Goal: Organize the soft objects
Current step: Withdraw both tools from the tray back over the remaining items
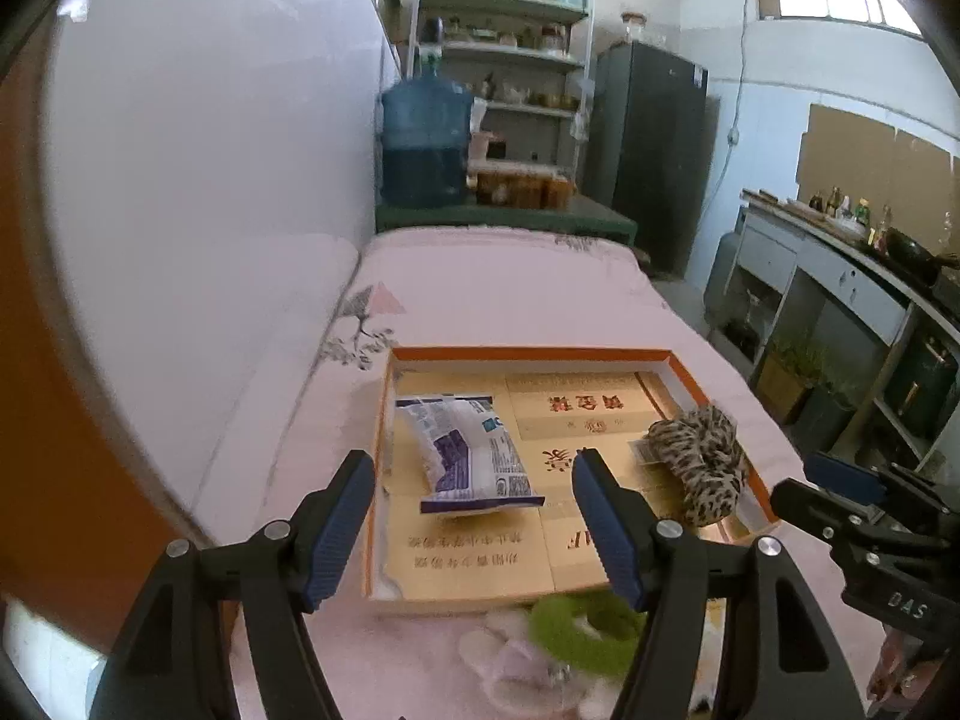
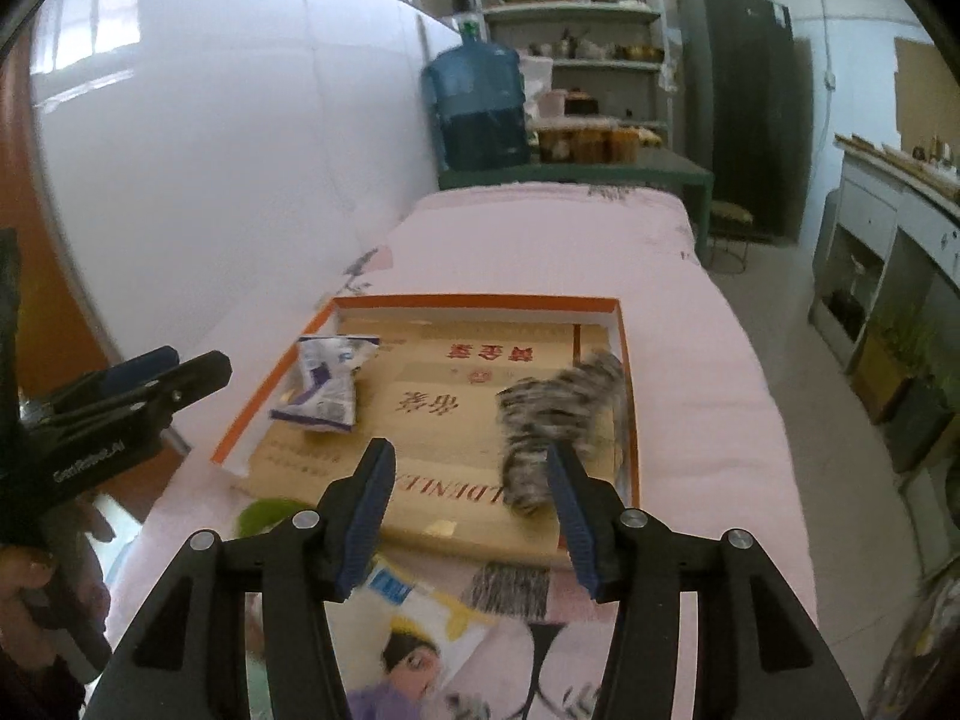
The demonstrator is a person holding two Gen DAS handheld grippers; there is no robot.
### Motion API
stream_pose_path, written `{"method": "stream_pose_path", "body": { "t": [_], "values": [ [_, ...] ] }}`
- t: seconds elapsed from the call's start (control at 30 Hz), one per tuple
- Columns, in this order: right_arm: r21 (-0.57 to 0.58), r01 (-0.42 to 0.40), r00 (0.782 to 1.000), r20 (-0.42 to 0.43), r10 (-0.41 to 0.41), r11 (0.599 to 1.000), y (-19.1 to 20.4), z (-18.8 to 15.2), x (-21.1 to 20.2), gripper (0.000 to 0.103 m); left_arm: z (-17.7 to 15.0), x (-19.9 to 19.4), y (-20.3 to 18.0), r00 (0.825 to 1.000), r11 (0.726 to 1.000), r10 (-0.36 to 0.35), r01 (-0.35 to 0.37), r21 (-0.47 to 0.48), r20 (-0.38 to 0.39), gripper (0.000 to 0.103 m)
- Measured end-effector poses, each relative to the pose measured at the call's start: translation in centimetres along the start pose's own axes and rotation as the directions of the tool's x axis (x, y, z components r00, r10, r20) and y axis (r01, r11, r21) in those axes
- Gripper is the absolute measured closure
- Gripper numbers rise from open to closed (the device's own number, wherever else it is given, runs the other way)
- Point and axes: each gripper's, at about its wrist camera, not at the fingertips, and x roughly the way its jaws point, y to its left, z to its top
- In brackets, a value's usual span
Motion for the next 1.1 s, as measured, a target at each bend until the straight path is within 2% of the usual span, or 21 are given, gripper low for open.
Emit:
{"method": "stream_pose_path", "body": {
  "t": [0.17, 0.43, 0.57, 0.73, 1.1],
  "values": [
    [-0.001, -0.034, 0.999, 0.034, 0.034, 0.999, 1.2, -2.1, -3.7, 0.049, -1.3, -3.6, 0.1, 0.998, 0.999, 0.041, -0.041, 0.005, 0.053, 0.035],
    [-0.015, -0.057, 0.996, 0.063, 0.058, 0.998, 3.3, -5.8, -8.2, 0.048, -4.0, -9.4, -0.2, 0.988, 0.999, 0.034, -0.038, 0.023, 0.151, 0.035],
    [-0.015, -0.050, 0.997, 0.059, 0.050, 0.999, 3.9, -7.9, -9.3, 0.048, -5.4, -10.8, -0.8, 0.990, 0.999, 0.011, -0.017, 0.037, 0.139, 0.035],
    [-0.005, -0.044, 0.998, 0.055, 0.044, 0.999, 4.2, -10.0, -10.3, 0.048, -7.1, -11.8, -1.1, 0.994, 1.000, -0.014, 0.013, 0.008, 0.107, 0.035],
    [0.027, -0.045, 0.997, 0.057, 0.044, 0.999, 3.9, -11.8, -11.7, 0.044, -10.2, -13.0, -1.5, 0.994, 1.000, -0.030, 0.031, -0.004, 0.102, 0.035]
  ]
}}
